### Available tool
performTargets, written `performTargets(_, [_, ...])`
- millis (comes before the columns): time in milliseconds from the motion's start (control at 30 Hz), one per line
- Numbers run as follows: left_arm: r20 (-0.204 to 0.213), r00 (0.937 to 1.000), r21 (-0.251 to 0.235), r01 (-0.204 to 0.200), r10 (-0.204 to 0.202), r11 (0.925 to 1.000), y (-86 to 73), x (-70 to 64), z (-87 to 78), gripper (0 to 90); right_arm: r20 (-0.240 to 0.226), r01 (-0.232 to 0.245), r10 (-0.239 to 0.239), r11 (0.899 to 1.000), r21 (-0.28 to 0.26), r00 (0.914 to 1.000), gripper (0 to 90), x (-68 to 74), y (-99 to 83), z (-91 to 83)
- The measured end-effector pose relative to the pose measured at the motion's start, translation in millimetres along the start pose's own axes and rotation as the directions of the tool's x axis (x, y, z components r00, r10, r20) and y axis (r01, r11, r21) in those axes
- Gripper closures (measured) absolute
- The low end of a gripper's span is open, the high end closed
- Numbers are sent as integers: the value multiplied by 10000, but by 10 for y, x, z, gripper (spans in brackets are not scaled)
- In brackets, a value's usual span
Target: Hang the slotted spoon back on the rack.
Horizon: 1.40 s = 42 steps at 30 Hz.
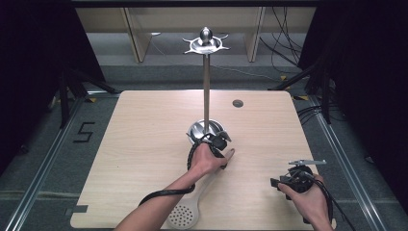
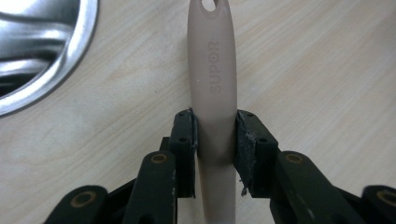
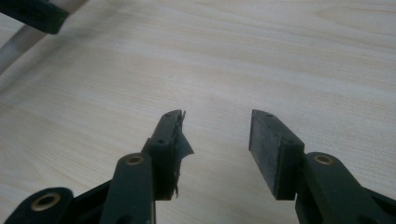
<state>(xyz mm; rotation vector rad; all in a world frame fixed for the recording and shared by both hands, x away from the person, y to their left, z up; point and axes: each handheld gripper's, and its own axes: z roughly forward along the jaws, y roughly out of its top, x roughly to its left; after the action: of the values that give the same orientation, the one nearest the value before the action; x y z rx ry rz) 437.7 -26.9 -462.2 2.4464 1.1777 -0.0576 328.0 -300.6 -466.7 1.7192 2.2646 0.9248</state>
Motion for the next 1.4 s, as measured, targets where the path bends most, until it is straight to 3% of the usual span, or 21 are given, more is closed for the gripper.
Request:
performTargets(100, [286, 9991, -862, 331, -307, 9957, -50, 0, -104, 695, 3, 0, 0, 10000, -20, 10000, 549, 2, 0, -2])
performTargets(267, [551, 9965, -1326, -551, 629, 9896, -151, 77, -359, 695, -327, -225, 221, 9997, -105, 9992, 548, 27, 4, -12])
performTargets(300, [547, 9956, -1482, -678, 767, 9866, -180, 85, -410, 695, -236, 55, -61, 9997, -221, 9997, 548, 6, -3, -5])
performTargets(333, [608, 9939, -1660, -811, 922, 9828, -218, 99, -472, 695, -217, -531, 525, 9983, -247, 9984, 543, 60, -10, -14])
performTargets(467, [526, 9898, -2227, -1174, 1322, 9678, -332, 117, -660, 695, -393, -486, 473, 9982, -350, 9981, 528, 61, -1, -20])
performTargets(500, [538, 9886, -2458, -1236, 1409, 9614, -373, 120, -717, 695, -290, -330, 316, 9983, -485, 9991, 524, 52, -1, -19])
performTargets(533, [802, 9930, -3388, -546, 866, 9393, -432, 77, -751, 695, -127, -618, 613, 9971, -440, 9980, 521, 80, -2, -28])
performTargets(567, [694, 9918, -3459, -772, 1076, 9351, -465, 107, -797, 696, -317, -943, 931, 9947, -399, 9952, 520, 111, 2, -42])
performTargets(667, [817, 9904, -4030, -693, 1113, 9126, -558, 154, -905, 695, -240, -475, 462, 9972, -576, 9986, 519, 83, 3, -35])
performTargets(733, [869, 9904, -4184, -616, 1075, 9061, -587, 167, -936, 696, -235, -381, 367, 9973, -628, 9990, 518, 83, 1, -34])
performTargets(767, [909, 9892, -4342, -648, 1153, 8985, -614, 182, -971, 696, -328, -515, 496, 9969, -600, 9982, 518, 95, 2, -33])
performTargets(800, [1018, 9893, -4733, -439, 1041, 8798, -665, 182, -1027, 696, -326, -492, 473, 9969, -610, 9983, 517, 96, 2, -33])
performTargets(867, [992, 9884, -4826, -531, 1148, 8742, -689, 189, -1062, 696, -317, -483, 464, 9969, -619, 9984, 517, 98, 3, -34])
performTargets(900, [921, 9877, -5076, -623, 1260, 8593, -735, 194, -1121, 696, -51, -408, 405, 9966, -717, 9992, 517, 101, 6, -31])
performTargets(933, [921, 9877, -5076, -623, 1260, 8593, -735, 194, -1121, 696, -51, -408, 405, 9966, -717, 9992, 517, 101, 6, -31])
performTargets(1000, [803, 9886, -5406, -642, 1274, 8388, -790, 203, -1182, 696, -203, -343, 329, 9966, -755, 9993, 517, 96, 6, -41])
performTargets(1033, [786, 9879, -5670, -661, 1339, 8211, -829, 216, -1227, 696, -56, -342, 339, 9963, -785, 9994, 517, 98, 5, -35])
performTargets(1067, [786, 9879, -5670, -661, 1339, 8211, -829, 216, -1227, 696, 415, 6, 30, 9964, -843, 9991, 517, 79, 11, -32])
performTargets(1100, [806, 9887, -5860, -553, 1261, 8084, -871, 226, -1278, 697, 429, 369, -326, 9939, -1043, 9985, 517, 60, 13, -29])
performTargets(1133, [806, 9887, -5860, -553, 1261, 8084, -871, 226, -1278, 696, 429, 369, -326, 9939, -1043, 9985, 517, 60, 13, -29])
performTargets(1400, [410, 9898, -6625, -754, 1367, 7452, -949, 271, -1449, 697, 354, 14, 24, 9941, -1082, 9994, 518, 103, 19, -64])
